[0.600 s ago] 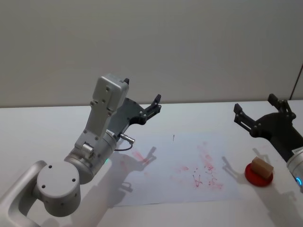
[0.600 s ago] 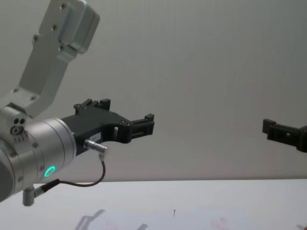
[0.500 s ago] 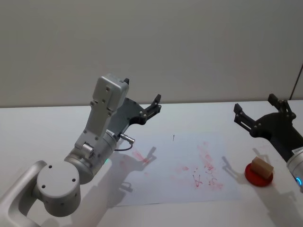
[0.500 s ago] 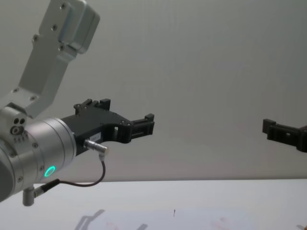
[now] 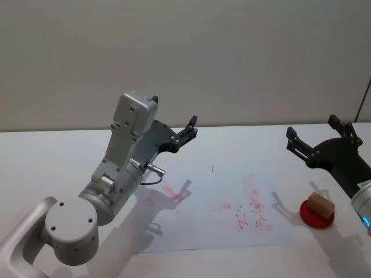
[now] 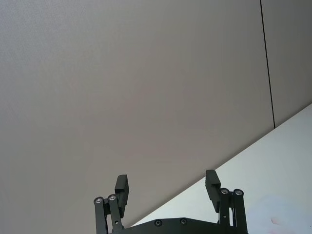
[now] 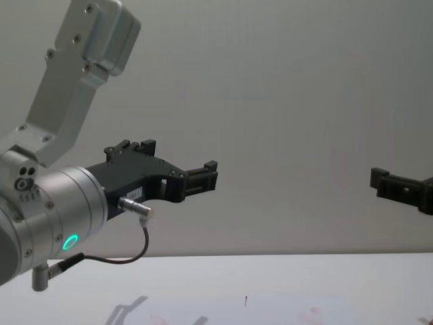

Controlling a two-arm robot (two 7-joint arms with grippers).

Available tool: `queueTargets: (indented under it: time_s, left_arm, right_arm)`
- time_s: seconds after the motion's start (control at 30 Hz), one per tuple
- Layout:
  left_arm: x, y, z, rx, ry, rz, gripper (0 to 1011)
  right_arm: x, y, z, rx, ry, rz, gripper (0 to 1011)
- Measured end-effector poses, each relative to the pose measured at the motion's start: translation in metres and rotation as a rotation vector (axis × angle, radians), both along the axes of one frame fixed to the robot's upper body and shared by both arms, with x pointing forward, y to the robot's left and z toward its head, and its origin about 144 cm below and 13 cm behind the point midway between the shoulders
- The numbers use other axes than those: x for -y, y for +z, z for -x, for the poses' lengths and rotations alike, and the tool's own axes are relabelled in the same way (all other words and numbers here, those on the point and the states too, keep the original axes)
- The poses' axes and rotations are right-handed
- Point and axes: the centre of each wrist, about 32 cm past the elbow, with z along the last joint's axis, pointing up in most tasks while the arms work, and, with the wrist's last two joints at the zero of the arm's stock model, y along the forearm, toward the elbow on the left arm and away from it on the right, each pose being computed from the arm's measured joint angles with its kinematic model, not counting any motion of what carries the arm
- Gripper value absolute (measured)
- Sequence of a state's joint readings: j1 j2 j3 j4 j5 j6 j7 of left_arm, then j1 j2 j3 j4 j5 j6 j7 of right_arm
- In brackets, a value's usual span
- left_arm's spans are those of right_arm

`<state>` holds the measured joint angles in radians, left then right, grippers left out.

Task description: Use the one hand to pick up the stamp and affix it onto the A4 paper.

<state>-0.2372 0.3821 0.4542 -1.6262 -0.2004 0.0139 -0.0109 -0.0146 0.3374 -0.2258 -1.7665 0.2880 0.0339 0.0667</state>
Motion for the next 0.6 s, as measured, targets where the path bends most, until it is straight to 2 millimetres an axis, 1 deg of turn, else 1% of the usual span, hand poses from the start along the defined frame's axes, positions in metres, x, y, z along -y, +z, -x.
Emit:
queueTargets:
  time_s: [0.6]
  left_arm:
    - [0.0000, 0.0000, 0.0000, 0.000, 0.000, 0.000, 1001]
  right_arm:
    - [0.0009, 0.0001, -0.0001, 0.000, 0.001, 0.002, 1001]
